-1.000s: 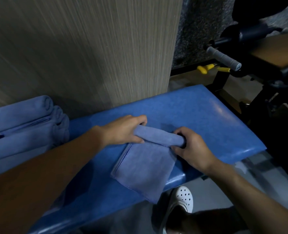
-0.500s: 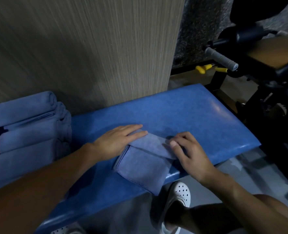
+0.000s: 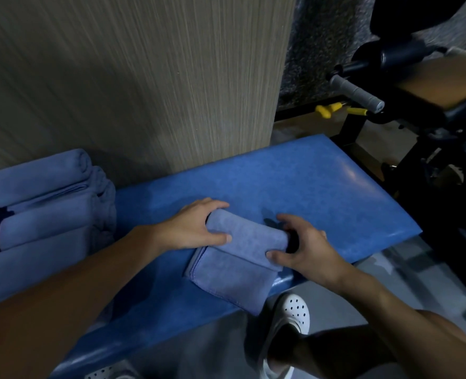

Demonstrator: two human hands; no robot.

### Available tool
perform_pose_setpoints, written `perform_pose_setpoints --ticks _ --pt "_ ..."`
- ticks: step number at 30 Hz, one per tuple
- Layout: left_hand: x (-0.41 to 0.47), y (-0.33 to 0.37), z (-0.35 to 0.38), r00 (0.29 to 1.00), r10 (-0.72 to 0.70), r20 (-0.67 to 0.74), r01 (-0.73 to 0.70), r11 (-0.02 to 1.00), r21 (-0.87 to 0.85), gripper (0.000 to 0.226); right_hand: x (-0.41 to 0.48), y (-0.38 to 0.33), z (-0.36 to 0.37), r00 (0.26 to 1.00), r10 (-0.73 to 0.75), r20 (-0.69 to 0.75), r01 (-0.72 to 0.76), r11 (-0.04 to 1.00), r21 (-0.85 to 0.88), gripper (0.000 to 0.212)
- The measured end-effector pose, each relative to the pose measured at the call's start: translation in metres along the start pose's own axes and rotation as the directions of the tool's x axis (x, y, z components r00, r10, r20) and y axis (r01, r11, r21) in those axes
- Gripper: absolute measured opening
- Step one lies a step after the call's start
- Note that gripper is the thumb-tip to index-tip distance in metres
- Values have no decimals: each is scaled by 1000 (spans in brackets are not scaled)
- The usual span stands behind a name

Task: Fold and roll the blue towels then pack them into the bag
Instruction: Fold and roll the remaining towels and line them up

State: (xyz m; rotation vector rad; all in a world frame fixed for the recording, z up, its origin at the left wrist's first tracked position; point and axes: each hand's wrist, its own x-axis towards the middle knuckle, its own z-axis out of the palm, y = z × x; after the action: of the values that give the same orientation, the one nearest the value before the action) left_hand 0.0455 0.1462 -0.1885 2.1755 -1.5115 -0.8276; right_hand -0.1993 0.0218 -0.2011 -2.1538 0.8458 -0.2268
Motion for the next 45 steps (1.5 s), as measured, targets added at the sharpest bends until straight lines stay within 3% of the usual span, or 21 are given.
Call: perform_pose_setpoints --ticks 2,5,10,14,18,21,24,26,28,29,31,34,35,38,40,42,45 --pt "0 3 -4 1000 25 9 -25 999 -30 65 5 -1 1 1000 -21 -3 21 994 106 79" --pt "1 7 -11 998 59 -9 -59 997 -46 42 15 -3 2 996 -66 -55 72 992 107 75" --pt "-2 9 -15 981 144 -127 -156 984 -83 35 21 -8 -3 968 -208 -143 220 973 68 44" --pt "-10 7 -8 944 268 -191 -244 960 137 36 17 -8 -1 904 -387 -181 363 919 -153 43" --pt "-27 0 6 846 512 -149 -426 817 389 52 1 -13 3 864 -498 -72 450 829 -332 42" --pt "-39 -8 12 829 553 -82 -458 755 469 61 -14 -17 9 866 -491 -95 468 863 -189 27" --pt "-54 -12 14 864 502 -37 -421 762 492 43 -21 -22 18 900 -338 -274 377 920 103 15" --pt "-60 -8 16 890 449 -79 -375 820 433 31 -19 -23 23 937 -144 -319 187 976 109 16" --pt "-59 -3 20 940 297 -165 -246 930 274 31 -18 -25 25 973 125 -196 -134 991 -30 48" --pt "-56 -2 22 967 176 -183 -147 976 162 38 -19 -26 24 968 211 -136 -227 967 -115 61" --pt "-50 -2 24 981 -3 -194 -3 999 -33 58 -19 -29 22 973 221 -61 -229 947 -224 70" --pt "-46 -3 19 983 -137 -120 118 981 -151 96 -20 -31 18 977 213 -12 -211 955 -210 54" --pt "-47 -2 17 982 -163 -93 147 976 -159 98 -21 -33 17 974 225 -8 -223 958 -181 48" --pt "-52 2 10 978 -179 -103 152 962 -226 69 -20 -34 18 976 217 -28 -219 974 -56 44" --pt "-58 4 6 970 -205 -129 142 914 -379 57 -19 -37 17 982 188 -8 -182 959 216 49" --pt "-67 11 -1 965 -226 -136 108 807 -581 44 -19 -48 17 983 182 -22 -146 851 505 44" --pt "-85 26 -18 961 -235 -144 35 623 -781 27 -11 -74 16 981 178 -81 -81 745 662 39"
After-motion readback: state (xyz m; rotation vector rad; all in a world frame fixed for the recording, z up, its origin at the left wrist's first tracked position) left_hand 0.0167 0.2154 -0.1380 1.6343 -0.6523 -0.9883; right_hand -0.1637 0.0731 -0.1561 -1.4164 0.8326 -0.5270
